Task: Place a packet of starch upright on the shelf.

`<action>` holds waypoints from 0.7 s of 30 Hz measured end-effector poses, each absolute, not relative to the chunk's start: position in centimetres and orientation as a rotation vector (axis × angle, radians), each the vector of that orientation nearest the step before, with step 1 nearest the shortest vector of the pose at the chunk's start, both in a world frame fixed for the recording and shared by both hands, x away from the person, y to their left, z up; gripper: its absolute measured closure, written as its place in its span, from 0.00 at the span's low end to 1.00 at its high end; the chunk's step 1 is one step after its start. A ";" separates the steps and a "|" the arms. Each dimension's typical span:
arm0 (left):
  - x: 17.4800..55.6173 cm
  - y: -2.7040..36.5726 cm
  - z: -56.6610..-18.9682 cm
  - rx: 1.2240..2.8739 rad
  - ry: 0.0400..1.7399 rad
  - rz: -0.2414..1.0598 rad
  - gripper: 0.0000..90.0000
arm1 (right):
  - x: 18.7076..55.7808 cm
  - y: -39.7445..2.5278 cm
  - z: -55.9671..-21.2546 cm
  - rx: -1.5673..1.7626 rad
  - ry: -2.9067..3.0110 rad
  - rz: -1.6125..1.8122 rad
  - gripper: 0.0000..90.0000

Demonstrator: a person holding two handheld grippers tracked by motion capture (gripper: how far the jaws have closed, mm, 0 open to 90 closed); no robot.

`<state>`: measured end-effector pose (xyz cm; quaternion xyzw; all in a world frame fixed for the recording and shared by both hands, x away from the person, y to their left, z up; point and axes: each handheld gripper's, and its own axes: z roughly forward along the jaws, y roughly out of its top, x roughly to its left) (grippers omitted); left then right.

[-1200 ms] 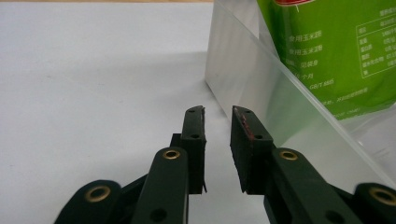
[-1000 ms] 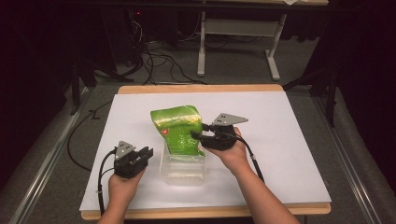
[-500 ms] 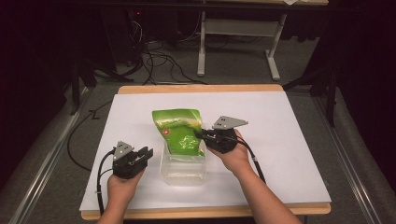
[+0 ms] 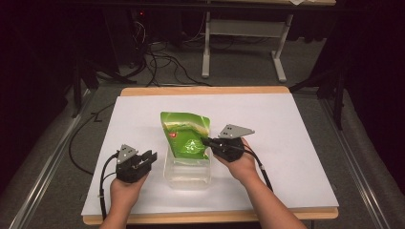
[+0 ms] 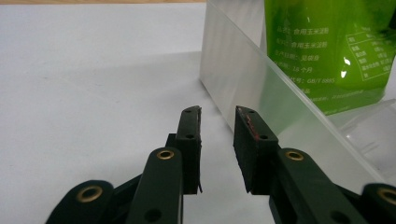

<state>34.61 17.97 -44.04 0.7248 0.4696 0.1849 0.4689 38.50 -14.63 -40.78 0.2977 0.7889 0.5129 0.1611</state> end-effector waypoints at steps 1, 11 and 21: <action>34.6 18.0 -44.0 1.777 1.151 0.452 0.80 | 38.4 -14.7 -41.0 0.843 2.253 1.456 1.00; 34.6 18.1 -43.8 1.777 1.146 0.459 0.77 | 37.6 -15.2 -40.9 0.862 2.247 1.417 0.78; 35.0 20.5 -43.4 1.910 1.189 0.475 0.52 | 35.3 -23.3 -39.9 0.993 2.089 1.241 0.43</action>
